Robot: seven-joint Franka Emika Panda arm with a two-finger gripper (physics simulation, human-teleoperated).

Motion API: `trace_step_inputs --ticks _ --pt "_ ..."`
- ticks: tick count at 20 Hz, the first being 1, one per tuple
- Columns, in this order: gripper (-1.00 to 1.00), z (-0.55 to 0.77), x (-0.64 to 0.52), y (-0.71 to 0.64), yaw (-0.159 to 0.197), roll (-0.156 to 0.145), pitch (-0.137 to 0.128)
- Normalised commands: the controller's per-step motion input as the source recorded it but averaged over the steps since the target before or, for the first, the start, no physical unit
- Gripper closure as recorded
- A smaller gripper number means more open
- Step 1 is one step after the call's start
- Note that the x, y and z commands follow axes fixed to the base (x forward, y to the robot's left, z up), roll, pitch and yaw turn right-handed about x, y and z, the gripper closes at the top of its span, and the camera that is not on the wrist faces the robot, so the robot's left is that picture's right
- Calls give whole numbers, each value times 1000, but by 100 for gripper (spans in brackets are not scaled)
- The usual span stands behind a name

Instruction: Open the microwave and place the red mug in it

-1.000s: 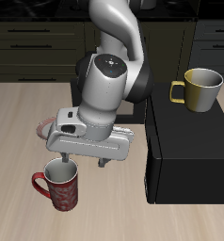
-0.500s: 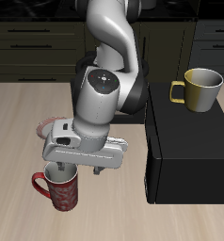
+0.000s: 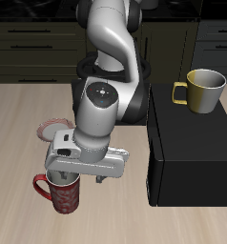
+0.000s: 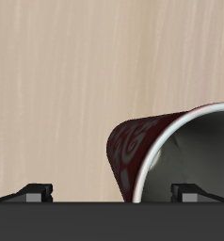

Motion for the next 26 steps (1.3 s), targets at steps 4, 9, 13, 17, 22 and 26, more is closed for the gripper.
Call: trace_step_inputs --ticks 4,9,13,17,22,26 --pt "100 -269 37 207 -25 50 28" --pt "100 -159 51 218 -38 58 28" --pt "100 3 1 87 -81 53 12" --pt "100 96 -60 18 1 8 -19" --pt "100 309 -201 -82 2 -36 -60" --pt "100 377 -301 -104 12 -10 -82"
